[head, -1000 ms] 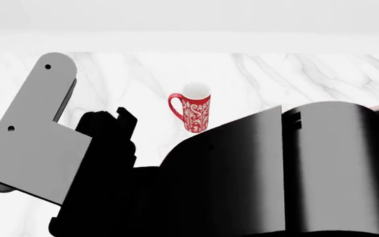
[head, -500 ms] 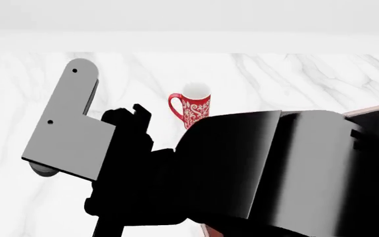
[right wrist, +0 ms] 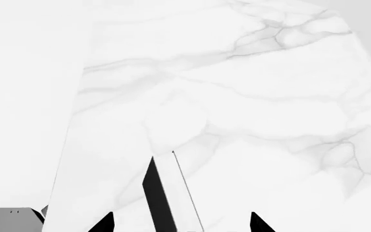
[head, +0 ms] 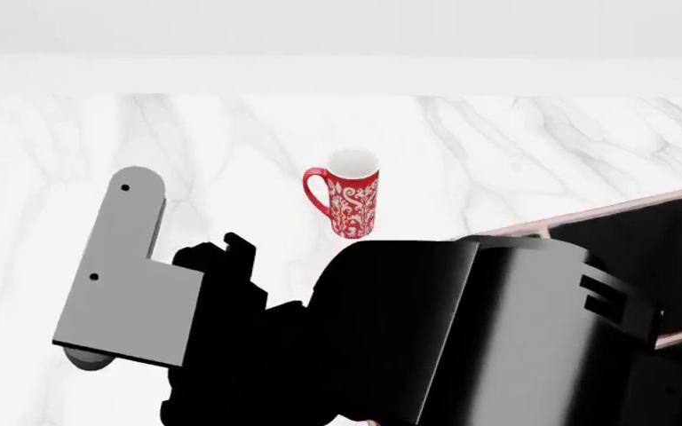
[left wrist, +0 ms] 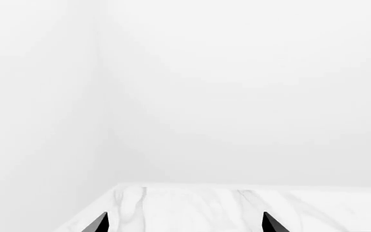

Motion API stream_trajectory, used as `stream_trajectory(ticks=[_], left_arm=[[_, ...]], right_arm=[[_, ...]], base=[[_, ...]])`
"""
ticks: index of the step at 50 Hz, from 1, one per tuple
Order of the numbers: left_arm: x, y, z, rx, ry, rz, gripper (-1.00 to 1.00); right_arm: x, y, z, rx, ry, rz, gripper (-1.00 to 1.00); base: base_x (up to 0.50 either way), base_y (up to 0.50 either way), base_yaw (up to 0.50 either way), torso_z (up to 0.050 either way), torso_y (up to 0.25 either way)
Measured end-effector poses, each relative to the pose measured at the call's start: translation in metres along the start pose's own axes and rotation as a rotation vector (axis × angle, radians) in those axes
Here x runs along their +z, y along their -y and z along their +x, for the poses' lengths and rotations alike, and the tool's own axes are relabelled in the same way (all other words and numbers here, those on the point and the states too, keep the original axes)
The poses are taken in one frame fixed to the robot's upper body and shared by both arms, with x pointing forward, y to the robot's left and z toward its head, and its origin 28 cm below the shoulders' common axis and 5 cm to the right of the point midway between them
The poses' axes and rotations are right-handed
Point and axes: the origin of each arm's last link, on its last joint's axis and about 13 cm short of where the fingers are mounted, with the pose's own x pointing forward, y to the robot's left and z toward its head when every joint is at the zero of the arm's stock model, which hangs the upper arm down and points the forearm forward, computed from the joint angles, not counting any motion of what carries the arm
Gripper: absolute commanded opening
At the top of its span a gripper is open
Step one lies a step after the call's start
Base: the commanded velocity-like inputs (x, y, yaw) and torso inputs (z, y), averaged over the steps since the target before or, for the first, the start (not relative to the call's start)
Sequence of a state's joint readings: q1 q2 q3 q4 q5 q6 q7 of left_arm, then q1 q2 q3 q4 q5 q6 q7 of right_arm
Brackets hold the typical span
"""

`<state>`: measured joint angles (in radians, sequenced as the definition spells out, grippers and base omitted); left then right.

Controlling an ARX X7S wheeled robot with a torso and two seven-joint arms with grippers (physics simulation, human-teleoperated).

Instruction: Pick up the book and place it in the left compartment of the caddy.

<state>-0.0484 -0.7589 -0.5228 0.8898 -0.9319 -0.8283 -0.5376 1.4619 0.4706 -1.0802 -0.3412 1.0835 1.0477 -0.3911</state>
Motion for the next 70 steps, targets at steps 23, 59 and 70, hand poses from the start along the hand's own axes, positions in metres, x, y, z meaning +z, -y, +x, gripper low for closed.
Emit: stream_trajectory(ticks=[23,59,70], left_arm=[[0.0,0.001,0.0,-0.003,0.004,0.009,1.0],[-0.001,0.006,-0.002,-0.025,0.017,0.035,1.0],[-0.001,0.006,-0.002,-0.025,0.02,0.038,1.0]], right_arm=[[-0.014,0.003,0.016,-0.004,-0.028,0.017,1.0],[-0.035,0.004,0.044,-0.021,-0.031,0.059,1.0],[-0.041,0.003,0.053,-0.02,-0.045,0.07,1.0]], base=[[0.0,0.0,0.0,0.0,0.0],[0.0,0.0,0.0,0.0,0.0],[0.0,0.0,0.0,0.0,0.0]])
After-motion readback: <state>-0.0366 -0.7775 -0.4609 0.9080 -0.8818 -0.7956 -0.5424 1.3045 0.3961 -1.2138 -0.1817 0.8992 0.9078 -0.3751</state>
